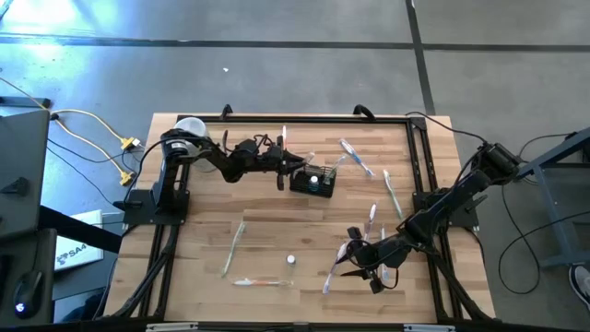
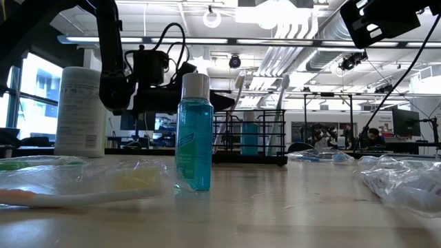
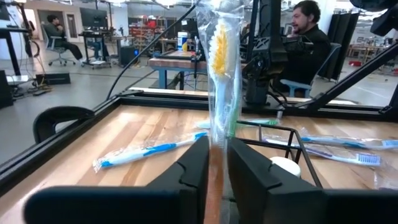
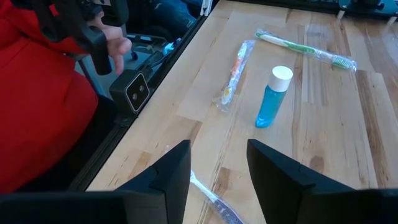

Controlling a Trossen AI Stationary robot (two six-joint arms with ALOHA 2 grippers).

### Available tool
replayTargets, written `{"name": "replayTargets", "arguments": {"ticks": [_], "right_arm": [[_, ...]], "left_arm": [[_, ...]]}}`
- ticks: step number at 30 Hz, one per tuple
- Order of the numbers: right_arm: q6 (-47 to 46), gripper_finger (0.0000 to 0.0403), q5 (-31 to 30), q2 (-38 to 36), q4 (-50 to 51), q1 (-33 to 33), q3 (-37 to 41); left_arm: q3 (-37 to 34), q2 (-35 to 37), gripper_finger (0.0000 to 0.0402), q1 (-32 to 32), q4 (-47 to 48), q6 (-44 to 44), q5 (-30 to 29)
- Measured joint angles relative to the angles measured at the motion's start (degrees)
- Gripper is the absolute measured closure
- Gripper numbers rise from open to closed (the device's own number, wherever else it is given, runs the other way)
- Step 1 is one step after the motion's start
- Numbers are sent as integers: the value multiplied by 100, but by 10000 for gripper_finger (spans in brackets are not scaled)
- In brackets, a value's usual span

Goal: Pick & Place toothbrushing station
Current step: Put the middle orange toothbrush into the mesh organizer, then put the mouthwash into the mesh organizer

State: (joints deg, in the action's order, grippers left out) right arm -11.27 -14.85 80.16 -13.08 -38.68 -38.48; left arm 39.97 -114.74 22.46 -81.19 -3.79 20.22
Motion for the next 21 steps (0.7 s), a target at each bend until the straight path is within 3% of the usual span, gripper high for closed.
{"name": "replayTargets", "arguments": {"ticks": [11, 21], "right_arm": [[37, 253, 0, 0, 0, 0, 0], [36, 253, 2, 0, 0, 0, -1]], "left_arm": [[0, 0, 262, 0, -171, -87, -6], [0, 16, 239, 2, -280, -379, -4]]}}
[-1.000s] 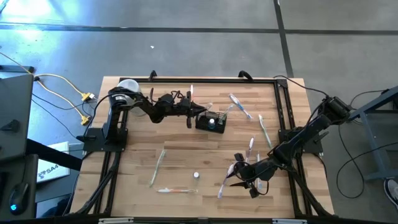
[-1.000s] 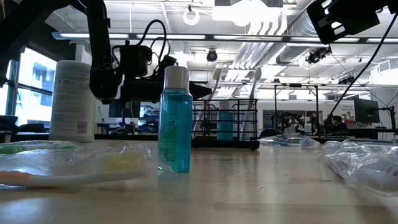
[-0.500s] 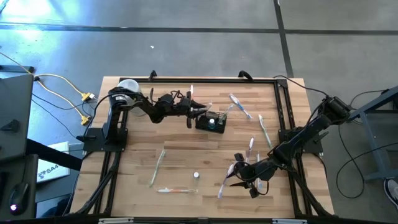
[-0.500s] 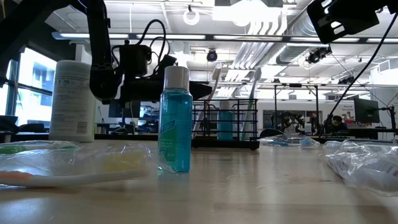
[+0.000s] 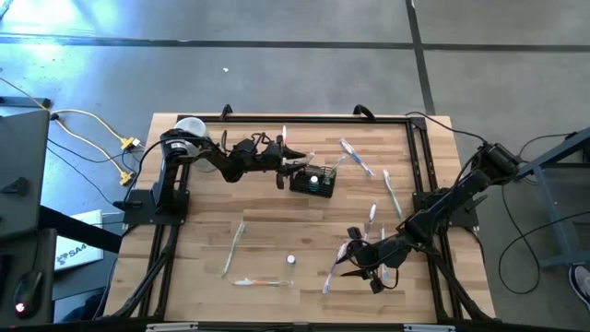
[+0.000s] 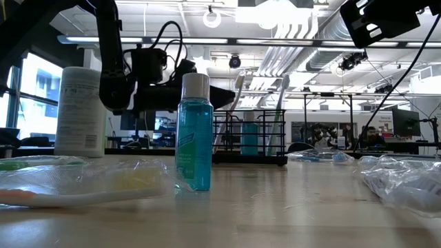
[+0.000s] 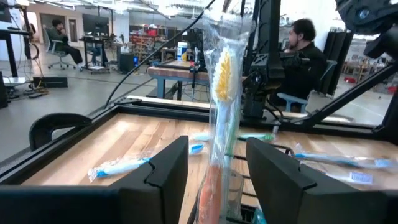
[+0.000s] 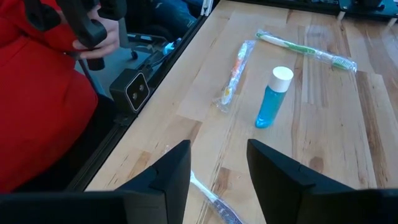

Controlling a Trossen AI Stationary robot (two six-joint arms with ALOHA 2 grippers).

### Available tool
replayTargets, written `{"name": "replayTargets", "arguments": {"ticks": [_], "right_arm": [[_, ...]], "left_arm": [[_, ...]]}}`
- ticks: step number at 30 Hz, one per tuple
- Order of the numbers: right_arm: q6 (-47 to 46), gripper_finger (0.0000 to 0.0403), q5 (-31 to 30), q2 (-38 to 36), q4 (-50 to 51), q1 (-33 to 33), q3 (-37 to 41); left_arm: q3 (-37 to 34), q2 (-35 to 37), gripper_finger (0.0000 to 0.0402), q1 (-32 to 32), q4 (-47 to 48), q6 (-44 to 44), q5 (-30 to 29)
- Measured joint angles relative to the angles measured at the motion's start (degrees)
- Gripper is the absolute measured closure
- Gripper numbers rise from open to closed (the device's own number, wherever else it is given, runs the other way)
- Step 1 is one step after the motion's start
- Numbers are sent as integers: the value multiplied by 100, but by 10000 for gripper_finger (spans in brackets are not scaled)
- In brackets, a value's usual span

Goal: Pick & Place toothbrushing station
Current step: Put the mouthwash into the mesh organizer

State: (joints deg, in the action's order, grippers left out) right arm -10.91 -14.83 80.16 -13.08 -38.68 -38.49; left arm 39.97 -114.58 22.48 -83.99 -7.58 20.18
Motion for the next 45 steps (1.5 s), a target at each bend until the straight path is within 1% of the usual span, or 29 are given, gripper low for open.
{"name": "replayTargets", "arguments": {"ticks": [7, 10, 12, 14, 21, 26, 30, 33, 36, 39, 42, 45], "right_arm": [[-1, 253, 2, 0, 0, 0, 0], [-11, 253, 17, 0, 0, 0, -1], [-58, 253, 23, 0, 17, 0, 0], [-122, 253, 24, 0, 56, 0, 1], [-300, 253, 45, 0, 86, -2, 1], [-303, 253, 298, 0, 77, -1, 1], [-266, 253, 475, 0, -115, 0, 1], [-41, 253, 479, 0, -448, 5, 0], [363, 253, 479, 0, -847, 46, -1], [634, 253, 421, -1, -932, 94, -79], [789, 253, 199, 0, -584, 93, -332], [777, 253, -238, 0, 54, 101, -668]], "left_arm": [[4, 10, 224, 0, -553, -606, 163], [7, 116, 217, 0, -497, -814, 393], [15, 215, 216, -8, -544, -794, 483], [-14, 294, 215, -56, -514, -813, 446], [-26, 650, 215, -278, -470, -399, 431], [-28, 902, 215, -258, -422, -384, 409], [-29, 1178, 215, -258, -399, -382, 415], [-31, 1575, 215, -271, -269, -381, 553], [-31, 2109, 215, -383, 495, -267, 791], [-31, 2899, 215, -629, 2022, 403, 735], [-31, 3842, 215, -983, 3949, 1229, 66], [-31, 4840, 215, -1345, 5766, 1600, -874]]}}
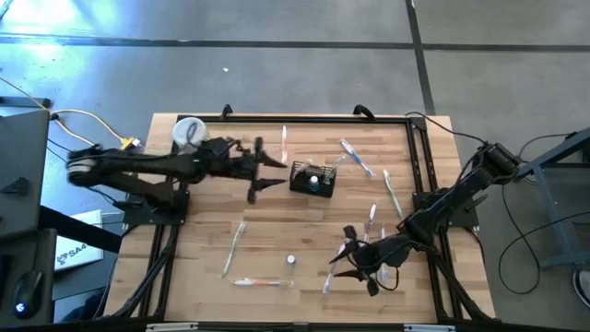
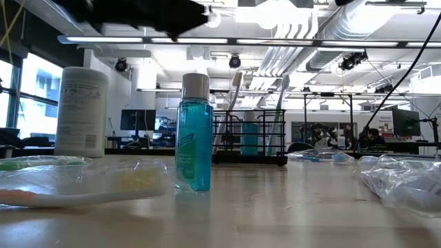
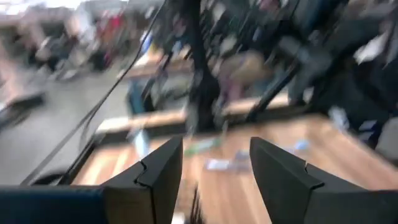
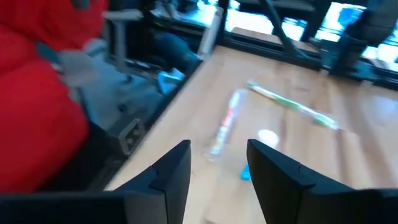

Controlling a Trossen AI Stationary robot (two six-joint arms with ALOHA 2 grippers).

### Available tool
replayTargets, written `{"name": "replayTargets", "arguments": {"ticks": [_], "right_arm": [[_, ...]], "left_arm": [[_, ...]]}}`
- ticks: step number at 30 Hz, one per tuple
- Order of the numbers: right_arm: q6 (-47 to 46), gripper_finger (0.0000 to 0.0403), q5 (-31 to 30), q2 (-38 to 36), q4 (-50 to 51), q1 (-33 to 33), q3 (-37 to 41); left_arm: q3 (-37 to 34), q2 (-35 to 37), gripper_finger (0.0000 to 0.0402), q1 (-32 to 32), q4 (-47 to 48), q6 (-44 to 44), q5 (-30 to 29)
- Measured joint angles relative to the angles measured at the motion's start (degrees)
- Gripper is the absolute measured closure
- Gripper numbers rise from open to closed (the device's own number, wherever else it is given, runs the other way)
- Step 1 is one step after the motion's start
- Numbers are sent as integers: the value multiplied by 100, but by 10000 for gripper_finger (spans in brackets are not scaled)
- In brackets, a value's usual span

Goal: Pick & Place toothbrushing station
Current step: Put the mouthwash into the mesh organizer

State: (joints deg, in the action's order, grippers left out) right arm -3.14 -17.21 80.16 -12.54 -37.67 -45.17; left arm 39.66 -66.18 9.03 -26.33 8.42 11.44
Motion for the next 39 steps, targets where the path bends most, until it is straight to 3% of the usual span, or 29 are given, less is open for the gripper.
{"name": "replayTargets", "arguments": {"ticks": [4, 9, 15, 21, 25, 29, 32, 39], "right_arm": [[-474, 253, -284, -1, 1014, 203, -636], [-1185, 248, -187, -2, 1695, 600, -1260], [-1366, 200, 353, -1, 1843, 949, -1616], [-1016, 147, 591, 622, 2152, 1064, -2496], [-855, 142, 513, 1373, 3418, 1074, -3673], [-1511, 148, 317, 2160, 4883, 1198, -4815], [-2026, 150, 319, 2607, 5417, 1292, -5396], [-3094, 151, 759, 3214, 5563, 1513, -5878]], "left_arm": [[0, 1253, 215, -391, 2356, -245, -1110], [0, 2305, 215, -703, 4789, -1517, -1352], [-4, 2509, 215, -1165, 6002, -2376, -1643], [-303, 2414, 215, -1515, 5933, -2384, -1988], [-794, 2418, 215, -1518, 5511, -2392, -1992], [-1286, 2449, 215, -1514, 4991, -2475, -2006], [-1601, 2443, 215, -1510, 4609, -2480, -2100], [-2044, 2444, 215, -1507, 3692, -2217, -2113]]}}
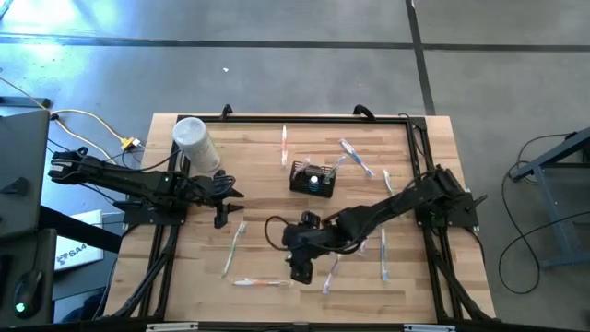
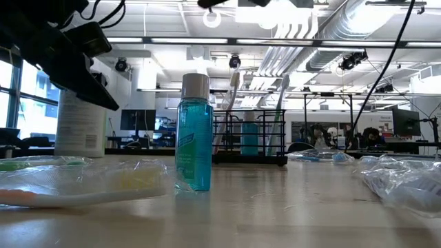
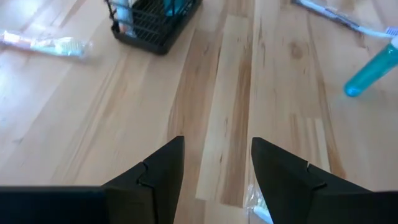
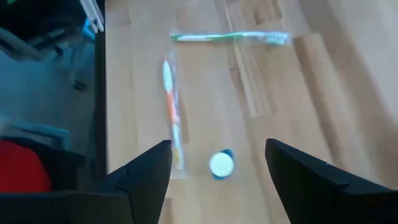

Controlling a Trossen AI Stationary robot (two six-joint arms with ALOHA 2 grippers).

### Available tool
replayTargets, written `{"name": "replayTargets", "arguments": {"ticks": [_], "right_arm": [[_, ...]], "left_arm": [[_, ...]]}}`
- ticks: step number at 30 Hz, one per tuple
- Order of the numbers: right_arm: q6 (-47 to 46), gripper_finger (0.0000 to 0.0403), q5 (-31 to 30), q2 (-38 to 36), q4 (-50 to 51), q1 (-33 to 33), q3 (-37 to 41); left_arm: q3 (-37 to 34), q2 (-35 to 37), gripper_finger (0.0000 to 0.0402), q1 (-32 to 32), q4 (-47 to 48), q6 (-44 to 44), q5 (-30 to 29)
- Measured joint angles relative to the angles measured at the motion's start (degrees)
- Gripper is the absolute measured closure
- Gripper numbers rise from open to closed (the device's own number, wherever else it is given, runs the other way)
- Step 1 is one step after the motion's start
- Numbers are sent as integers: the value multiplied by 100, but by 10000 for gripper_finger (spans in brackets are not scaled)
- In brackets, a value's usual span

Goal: Pick & Place toothbrushing station
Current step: Put the mouthwash into the mesh organizer

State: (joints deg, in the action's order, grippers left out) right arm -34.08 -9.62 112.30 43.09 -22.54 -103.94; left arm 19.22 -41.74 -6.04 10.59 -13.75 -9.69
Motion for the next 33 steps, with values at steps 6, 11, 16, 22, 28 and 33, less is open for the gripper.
{"name": "replayTargets", "arguments": {"ticks": [6, 11, 16, 22, 28, 33], "right_arm": [[-426, 151, 292, 248, -88, 159, -4], [-468, 151, 584, 471, -204, 152, -4], [-517, 151, 511, 536, -127, 156, -2], [-453, 151, 68, 534, -85, 119, -2], [-525, 151, -106, 804, -84, -7, -1], [-672, 151, -117, 1028, -109, -49, 2]], "left_arm": [[-19, 0, 215, 0, -56, 148, 0], [-23, 0, 215, 0, -12, 148, 98], [-23, -2, 215, 1, -11, 148, 289], [-23, -2, 215, 2, -14, 148, 313], [-23, -2, 215, 2, -19, 313, 311], [-23, -4, 215, 2, -10, 321, 310]]}}
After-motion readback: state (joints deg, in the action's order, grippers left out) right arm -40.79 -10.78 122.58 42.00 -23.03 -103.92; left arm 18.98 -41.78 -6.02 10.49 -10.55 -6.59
